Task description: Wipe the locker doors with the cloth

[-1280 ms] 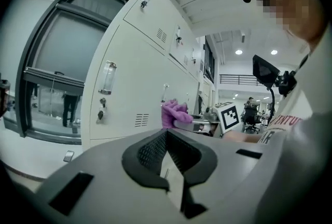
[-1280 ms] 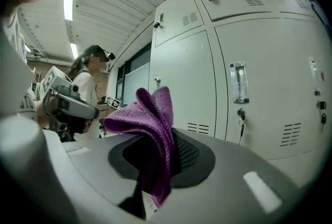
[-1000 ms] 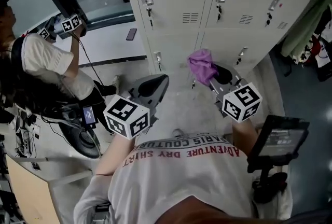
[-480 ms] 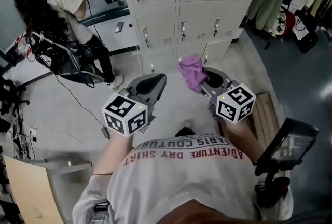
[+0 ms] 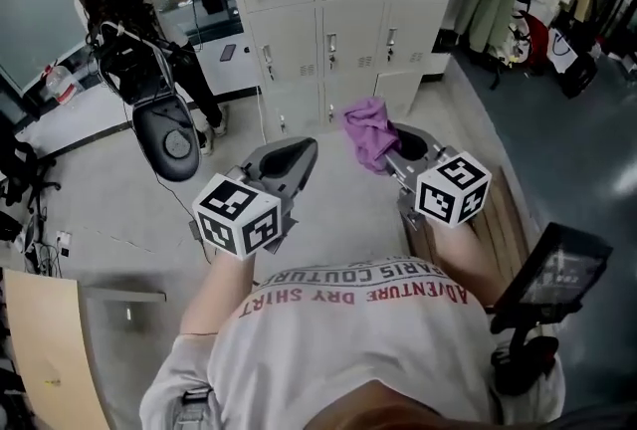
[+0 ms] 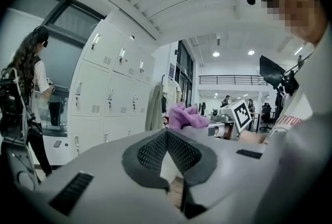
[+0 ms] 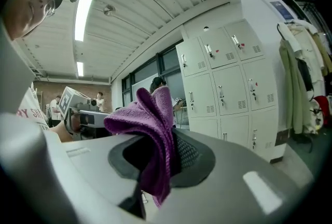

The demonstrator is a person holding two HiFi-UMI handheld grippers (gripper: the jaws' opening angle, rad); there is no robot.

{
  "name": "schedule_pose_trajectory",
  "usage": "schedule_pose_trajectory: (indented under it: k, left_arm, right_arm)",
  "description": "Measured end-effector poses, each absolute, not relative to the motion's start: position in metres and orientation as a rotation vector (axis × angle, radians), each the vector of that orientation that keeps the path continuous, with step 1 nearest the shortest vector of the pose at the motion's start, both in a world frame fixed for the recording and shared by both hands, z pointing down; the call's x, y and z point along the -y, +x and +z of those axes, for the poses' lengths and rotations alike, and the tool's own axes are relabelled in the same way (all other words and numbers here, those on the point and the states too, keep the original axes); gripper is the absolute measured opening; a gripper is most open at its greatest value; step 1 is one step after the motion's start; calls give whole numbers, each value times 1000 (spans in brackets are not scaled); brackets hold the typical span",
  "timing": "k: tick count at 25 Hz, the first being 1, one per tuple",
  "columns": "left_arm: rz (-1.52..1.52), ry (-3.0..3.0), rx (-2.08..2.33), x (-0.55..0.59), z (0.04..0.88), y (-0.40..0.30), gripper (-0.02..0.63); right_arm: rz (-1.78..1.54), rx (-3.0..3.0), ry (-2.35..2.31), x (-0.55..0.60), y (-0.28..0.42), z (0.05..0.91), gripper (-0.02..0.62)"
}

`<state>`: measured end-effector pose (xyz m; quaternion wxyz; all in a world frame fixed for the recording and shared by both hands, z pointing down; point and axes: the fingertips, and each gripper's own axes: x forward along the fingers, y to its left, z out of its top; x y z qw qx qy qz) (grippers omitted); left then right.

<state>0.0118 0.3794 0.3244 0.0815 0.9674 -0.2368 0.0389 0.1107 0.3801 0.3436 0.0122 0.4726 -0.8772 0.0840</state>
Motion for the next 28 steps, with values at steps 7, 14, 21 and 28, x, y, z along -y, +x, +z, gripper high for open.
schedule_pose_trajectory:
  k: [7,14,21,28]
  left_arm:
    - [128,2877,654,-493,339,62,2]
    - [113,2922,675,-545,321,82,2]
    - [114,2939,669,-568,312,84,2]
    - [105,2944,664,-583,310,83,2]
  right_arm:
    - [303,2718,1500,-493,155,352,74]
    - [259,2752,1509,-550,171,341,74]
    - [252,2762,1515,-575,170,335,72]
    - [242,2766,1510,-589,168,332,72]
